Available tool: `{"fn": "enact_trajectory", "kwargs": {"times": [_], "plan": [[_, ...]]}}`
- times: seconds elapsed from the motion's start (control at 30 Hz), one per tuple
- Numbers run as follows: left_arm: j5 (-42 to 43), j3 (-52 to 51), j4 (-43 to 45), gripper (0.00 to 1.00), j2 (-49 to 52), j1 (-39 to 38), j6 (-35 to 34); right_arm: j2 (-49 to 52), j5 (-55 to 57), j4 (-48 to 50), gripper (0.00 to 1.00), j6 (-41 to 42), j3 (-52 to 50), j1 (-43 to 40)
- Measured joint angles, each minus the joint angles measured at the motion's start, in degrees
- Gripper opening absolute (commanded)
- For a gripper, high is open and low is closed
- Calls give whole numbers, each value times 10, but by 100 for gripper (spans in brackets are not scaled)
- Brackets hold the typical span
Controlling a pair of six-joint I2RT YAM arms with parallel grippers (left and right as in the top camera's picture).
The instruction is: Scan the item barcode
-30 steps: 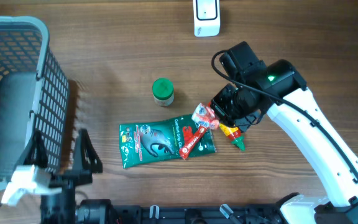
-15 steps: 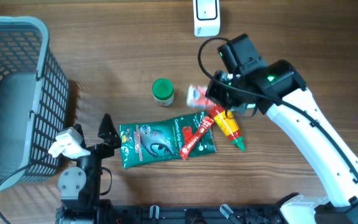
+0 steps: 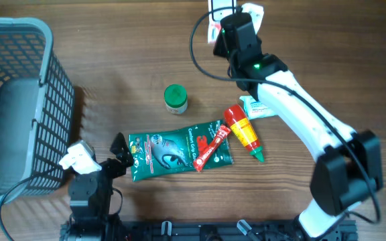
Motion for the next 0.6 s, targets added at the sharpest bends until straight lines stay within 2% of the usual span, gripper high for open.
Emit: {"fn": "enact_trajectory", "kwargs": {"times": [0.07, 0.1, 0.23, 0.37, 0.6], "plan": [[0, -1, -33, 100, 0, 0, -1, 29, 6, 84, 4, -10, -1, -15], [0, -1, -34, 100, 0, 0, -1, 58, 9, 162, 4, -22, 1, -26], [0, 0, -35, 100, 0, 0, -1, 157, -20, 372, 4, -89, 3, -53], [0, 0, -35, 100, 0, 0, -1, 233, -52, 458, 4, -143, 0, -57], [0, 0, -35, 100, 0, 0, -1, 244, -65, 516, 4, -178, 0, -57]]}}
